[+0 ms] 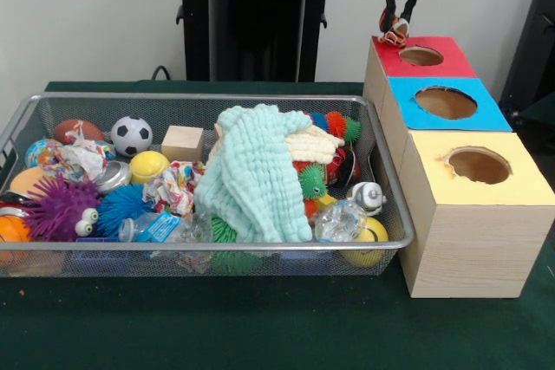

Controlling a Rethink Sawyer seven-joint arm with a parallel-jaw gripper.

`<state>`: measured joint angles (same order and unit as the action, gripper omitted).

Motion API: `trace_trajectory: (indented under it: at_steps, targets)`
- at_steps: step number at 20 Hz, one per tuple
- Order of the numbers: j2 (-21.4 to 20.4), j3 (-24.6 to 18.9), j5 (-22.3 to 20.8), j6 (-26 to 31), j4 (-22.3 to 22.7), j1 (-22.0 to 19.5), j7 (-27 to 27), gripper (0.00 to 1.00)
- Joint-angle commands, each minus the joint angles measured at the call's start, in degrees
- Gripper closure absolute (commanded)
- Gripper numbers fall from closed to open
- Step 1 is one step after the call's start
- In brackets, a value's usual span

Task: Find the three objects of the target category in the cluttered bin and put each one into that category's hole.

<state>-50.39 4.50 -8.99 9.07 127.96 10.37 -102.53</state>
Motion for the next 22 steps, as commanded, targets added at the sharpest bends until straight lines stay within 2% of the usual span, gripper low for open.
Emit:
trace_trajectory:
  at_steps: [1,9,17,19,22]
  targets:
    - [6.17,-2.2,5.83,2.38,-9.48,2.01,-11.71,1.0]
    - [4.81,-2.15,7.03,7.74,-11.7,1.69,-9.53,1.0]
    - [0.32,-1.63,7.45,17.14,-13.01,1.31,-7.58,1.0]
    - [0.14,-1.99,7.52,17.41,-13.12,0.92,-7.39,1.0]
    - [1.14,-2.99,7.54,14.28,-12.77,-0.16,-7.49,1.0]
